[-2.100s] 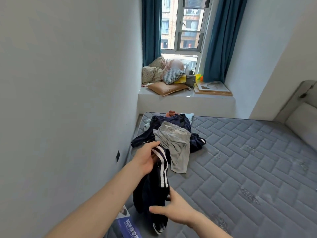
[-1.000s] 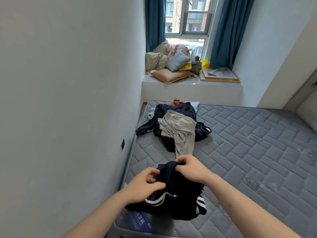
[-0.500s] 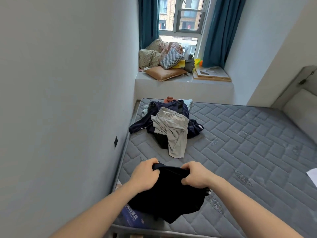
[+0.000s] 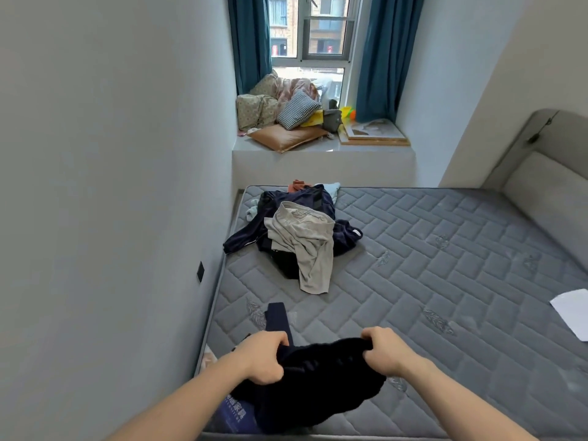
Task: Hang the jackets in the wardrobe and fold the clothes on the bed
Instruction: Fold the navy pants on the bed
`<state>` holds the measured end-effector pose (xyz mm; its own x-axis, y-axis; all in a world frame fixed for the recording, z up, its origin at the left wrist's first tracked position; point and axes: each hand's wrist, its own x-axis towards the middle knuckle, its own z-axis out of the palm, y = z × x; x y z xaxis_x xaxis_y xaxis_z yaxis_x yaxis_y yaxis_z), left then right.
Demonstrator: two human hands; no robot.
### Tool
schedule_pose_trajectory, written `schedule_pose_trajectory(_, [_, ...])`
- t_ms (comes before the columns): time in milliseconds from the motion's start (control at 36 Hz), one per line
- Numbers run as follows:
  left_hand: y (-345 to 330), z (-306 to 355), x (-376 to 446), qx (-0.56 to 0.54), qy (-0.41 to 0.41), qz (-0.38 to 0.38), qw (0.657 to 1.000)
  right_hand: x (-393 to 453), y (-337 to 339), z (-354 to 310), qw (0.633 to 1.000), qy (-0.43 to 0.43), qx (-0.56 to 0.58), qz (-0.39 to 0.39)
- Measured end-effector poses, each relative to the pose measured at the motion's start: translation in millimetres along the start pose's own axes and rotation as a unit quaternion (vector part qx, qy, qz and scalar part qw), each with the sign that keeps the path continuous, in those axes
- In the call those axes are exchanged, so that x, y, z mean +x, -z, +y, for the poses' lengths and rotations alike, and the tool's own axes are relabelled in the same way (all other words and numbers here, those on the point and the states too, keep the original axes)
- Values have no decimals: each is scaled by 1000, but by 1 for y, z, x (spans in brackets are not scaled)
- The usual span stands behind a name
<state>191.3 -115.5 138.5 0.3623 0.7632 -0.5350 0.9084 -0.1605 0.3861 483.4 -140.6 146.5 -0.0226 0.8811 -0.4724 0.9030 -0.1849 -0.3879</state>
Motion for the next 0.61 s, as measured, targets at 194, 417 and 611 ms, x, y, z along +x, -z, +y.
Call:
schedule_pose_trajectory(194, [28, 29, 41, 49, 33, 35, 998, 26, 39, 27, 999, -2, -46, 14])
schedule_pose_trajectory(417, [145, 92, 102, 73, 48, 164, 983, 88, 172, 29, 987, 54, -57, 139])
schedule_pose_trajectory(611, [315, 172, 125, -46, 20, 391, 919, 124, 362, -26, 937, 111, -21, 331])
